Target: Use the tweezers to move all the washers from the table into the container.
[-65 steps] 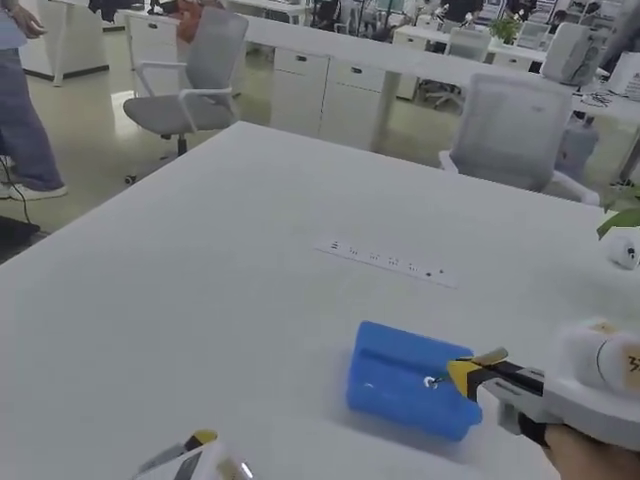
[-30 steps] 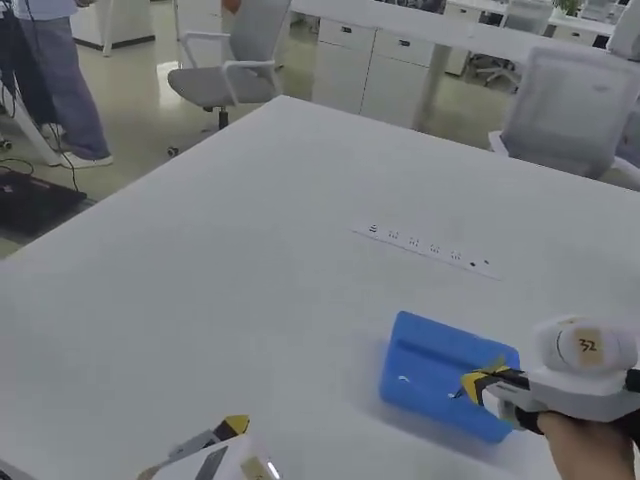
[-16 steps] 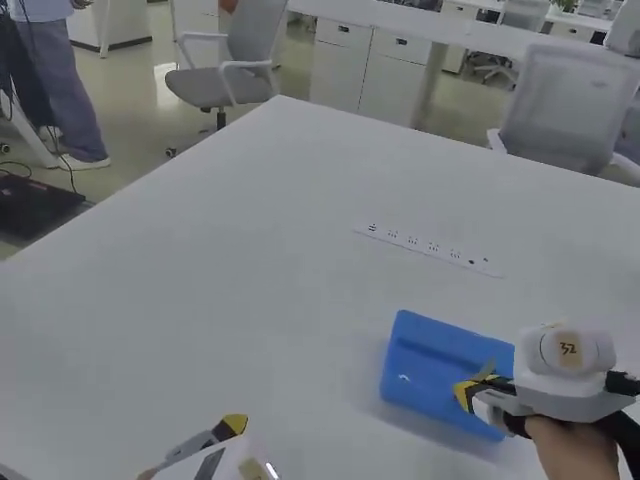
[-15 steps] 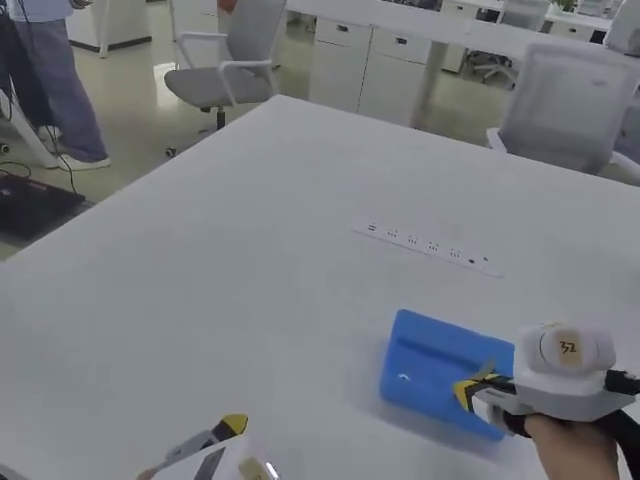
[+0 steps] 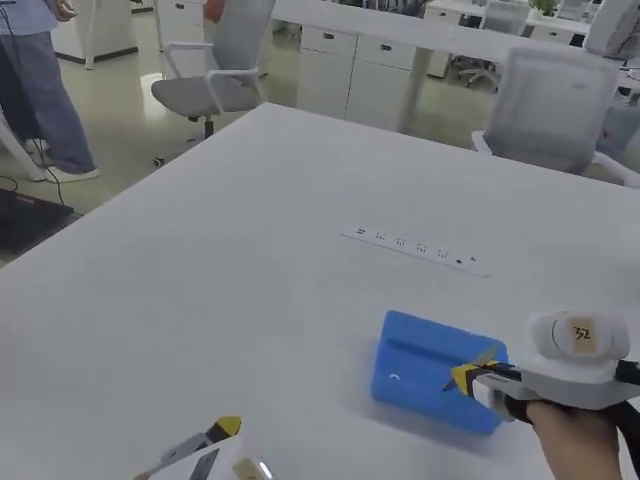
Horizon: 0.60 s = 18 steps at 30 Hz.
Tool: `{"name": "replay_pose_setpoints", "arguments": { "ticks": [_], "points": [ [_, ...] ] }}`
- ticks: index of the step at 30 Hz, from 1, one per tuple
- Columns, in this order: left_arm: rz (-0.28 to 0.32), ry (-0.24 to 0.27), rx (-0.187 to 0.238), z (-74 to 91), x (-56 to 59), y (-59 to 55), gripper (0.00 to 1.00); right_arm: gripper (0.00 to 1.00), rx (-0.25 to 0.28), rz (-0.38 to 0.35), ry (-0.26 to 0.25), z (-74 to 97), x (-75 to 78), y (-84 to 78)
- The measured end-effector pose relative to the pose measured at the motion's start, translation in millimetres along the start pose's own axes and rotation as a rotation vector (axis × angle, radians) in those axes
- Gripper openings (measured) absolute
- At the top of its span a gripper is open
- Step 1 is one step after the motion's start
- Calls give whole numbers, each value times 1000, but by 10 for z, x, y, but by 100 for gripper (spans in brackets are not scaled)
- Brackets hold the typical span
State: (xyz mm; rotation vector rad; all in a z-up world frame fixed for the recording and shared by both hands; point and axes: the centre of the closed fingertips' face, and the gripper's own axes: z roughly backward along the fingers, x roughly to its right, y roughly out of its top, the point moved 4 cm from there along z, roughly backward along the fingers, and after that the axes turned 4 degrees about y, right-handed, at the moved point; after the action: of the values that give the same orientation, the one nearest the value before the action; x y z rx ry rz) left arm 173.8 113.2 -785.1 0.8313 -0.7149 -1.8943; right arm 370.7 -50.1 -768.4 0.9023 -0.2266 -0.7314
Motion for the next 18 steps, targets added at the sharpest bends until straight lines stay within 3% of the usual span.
{"name": "replay_pose_setpoints", "arguments": {
  "ticks": [4, 12, 18],
  "points": [
    [5, 6, 8, 3, -9, 10, 78, 3, 41, 13, 6, 128, -71, 92],
    [40, 54, 70, 48, -77, 95, 78, 3, 81, 40, 17, 328, -153, 172],
    [72, 36, 103, 62, -64, 140, 83, 3, 87, 44, 36, 483, -230, 123]
  ]
}}
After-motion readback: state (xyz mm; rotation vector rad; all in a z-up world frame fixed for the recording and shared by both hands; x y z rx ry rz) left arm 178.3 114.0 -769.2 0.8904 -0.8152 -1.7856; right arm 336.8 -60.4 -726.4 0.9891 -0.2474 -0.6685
